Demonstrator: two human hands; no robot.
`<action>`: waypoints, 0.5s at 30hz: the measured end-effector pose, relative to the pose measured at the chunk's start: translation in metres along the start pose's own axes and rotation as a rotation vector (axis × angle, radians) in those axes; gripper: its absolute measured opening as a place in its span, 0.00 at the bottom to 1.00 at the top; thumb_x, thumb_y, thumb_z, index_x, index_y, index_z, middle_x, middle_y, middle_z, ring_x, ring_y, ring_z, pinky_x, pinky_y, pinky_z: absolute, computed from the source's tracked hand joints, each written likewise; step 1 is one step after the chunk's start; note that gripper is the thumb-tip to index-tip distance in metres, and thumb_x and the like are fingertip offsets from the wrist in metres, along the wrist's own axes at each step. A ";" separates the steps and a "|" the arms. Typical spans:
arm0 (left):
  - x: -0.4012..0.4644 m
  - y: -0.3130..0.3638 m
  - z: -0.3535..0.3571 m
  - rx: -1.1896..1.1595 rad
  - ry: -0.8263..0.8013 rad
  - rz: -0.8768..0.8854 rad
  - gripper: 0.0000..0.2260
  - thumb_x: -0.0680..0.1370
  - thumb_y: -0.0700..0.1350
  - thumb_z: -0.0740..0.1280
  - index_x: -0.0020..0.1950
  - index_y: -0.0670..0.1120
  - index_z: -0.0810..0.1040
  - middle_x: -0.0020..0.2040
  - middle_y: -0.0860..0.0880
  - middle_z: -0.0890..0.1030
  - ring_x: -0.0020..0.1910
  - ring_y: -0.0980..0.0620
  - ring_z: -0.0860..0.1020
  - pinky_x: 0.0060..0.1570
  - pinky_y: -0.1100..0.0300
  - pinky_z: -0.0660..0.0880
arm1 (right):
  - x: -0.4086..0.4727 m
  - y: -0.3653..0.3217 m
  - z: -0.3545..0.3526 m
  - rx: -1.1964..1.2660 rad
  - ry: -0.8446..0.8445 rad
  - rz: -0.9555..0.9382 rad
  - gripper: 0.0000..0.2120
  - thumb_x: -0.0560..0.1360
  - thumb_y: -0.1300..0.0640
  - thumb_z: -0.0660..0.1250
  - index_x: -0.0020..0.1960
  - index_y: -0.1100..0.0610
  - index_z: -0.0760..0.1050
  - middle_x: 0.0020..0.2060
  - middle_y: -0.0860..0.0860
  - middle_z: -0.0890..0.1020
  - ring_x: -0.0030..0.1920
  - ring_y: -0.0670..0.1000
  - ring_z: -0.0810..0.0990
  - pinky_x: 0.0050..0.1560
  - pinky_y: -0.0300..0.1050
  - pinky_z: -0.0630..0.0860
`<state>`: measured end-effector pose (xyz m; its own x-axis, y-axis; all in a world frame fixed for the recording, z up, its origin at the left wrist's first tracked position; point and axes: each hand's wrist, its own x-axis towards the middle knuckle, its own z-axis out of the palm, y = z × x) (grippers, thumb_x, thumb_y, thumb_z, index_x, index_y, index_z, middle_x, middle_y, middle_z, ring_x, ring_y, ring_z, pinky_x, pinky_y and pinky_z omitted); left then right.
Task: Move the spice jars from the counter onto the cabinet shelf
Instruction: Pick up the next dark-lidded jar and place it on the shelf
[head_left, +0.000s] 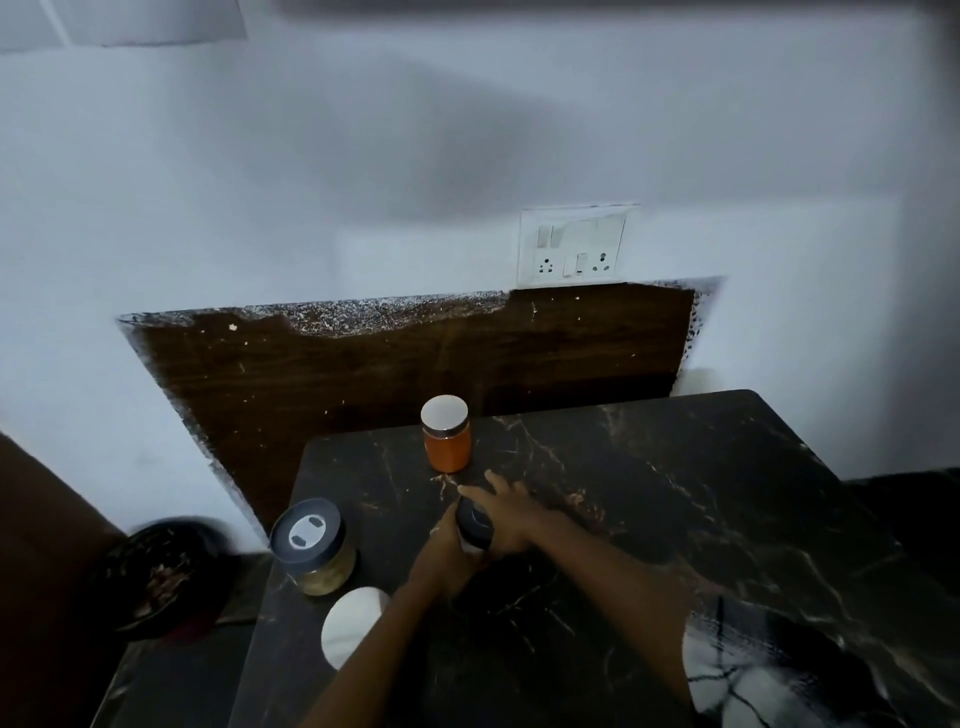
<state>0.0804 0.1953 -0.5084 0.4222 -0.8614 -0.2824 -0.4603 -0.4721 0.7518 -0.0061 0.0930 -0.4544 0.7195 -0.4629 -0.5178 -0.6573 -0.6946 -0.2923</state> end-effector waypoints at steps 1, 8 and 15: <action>0.001 -0.002 0.002 -0.008 -0.002 0.003 0.40 0.71 0.48 0.72 0.76 0.46 0.53 0.74 0.45 0.65 0.71 0.49 0.66 0.69 0.54 0.67 | 0.002 0.000 0.002 0.001 0.015 0.003 0.45 0.69 0.56 0.73 0.75 0.39 0.47 0.76 0.53 0.44 0.74 0.65 0.48 0.70 0.65 0.60; 0.003 -0.006 0.011 0.025 0.032 0.021 0.39 0.71 0.48 0.73 0.76 0.47 0.54 0.73 0.49 0.64 0.71 0.54 0.64 0.62 0.69 0.59 | 0.008 0.000 0.000 -0.042 0.031 0.013 0.44 0.67 0.56 0.75 0.73 0.40 0.53 0.74 0.55 0.49 0.71 0.65 0.55 0.66 0.62 0.67; -0.006 -0.002 0.013 0.033 -0.017 0.027 0.42 0.68 0.45 0.75 0.75 0.45 0.55 0.73 0.48 0.65 0.70 0.52 0.66 0.64 0.66 0.65 | 0.004 0.005 0.000 -0.095 0.073 0.068 0.46 0.66 0.49 0.75 0.74 0.44 0.50 0.74 0.59 0.50 0.70 0.66 0.59 0.65 0.60 0.67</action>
<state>0.0690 0.1989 -0.5162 0.3957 -0.8771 -0.2724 -0.4973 -0.4540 0.7393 -0.0069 0.0876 -0.4580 0.6905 -0.5470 -0.4732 -0.6835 -0.7075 -0.1795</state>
